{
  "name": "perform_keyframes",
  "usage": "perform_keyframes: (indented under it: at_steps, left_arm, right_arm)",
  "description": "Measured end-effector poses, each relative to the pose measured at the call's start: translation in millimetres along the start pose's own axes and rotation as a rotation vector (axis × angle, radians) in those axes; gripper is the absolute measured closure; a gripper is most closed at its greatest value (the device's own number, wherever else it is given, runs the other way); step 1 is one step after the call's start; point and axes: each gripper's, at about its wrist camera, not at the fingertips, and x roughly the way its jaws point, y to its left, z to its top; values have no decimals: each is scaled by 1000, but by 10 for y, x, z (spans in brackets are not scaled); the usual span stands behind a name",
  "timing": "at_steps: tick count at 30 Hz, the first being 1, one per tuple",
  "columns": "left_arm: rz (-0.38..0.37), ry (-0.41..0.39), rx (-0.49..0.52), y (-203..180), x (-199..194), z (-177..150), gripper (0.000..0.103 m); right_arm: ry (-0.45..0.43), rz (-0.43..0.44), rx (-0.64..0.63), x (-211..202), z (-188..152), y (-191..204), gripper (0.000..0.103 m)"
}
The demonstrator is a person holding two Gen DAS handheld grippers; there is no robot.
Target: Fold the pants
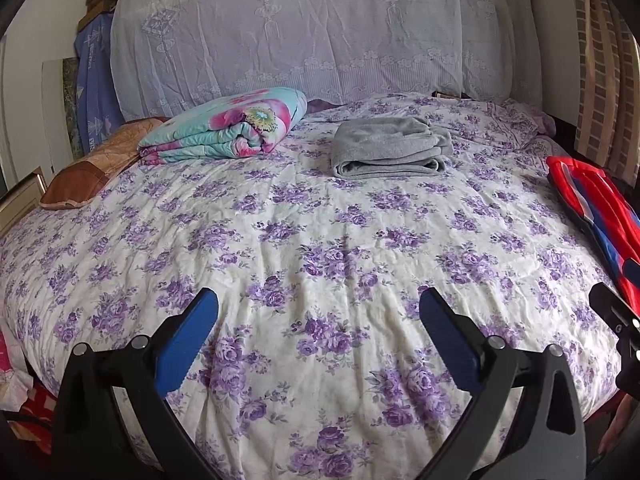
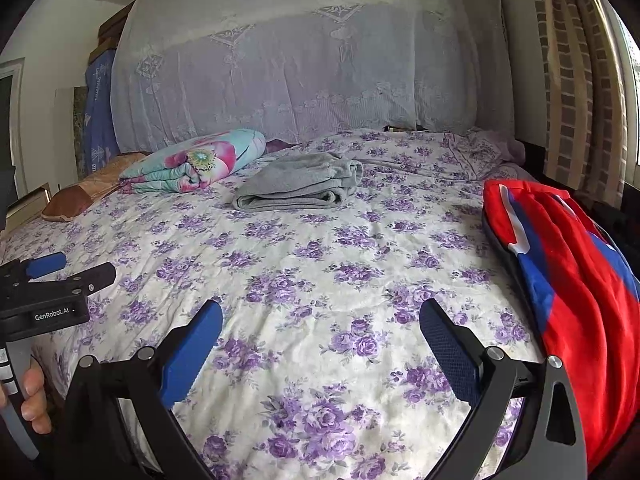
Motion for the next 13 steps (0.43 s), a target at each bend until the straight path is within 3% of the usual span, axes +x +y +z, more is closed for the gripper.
perform_keyframes:
  at_steps: [13]
  left_arm:
    - [2, 26, 9, -14, 22, -13, 5]
  right_arm:
    - [1, -6, -7, -21, -7, 30, 4]
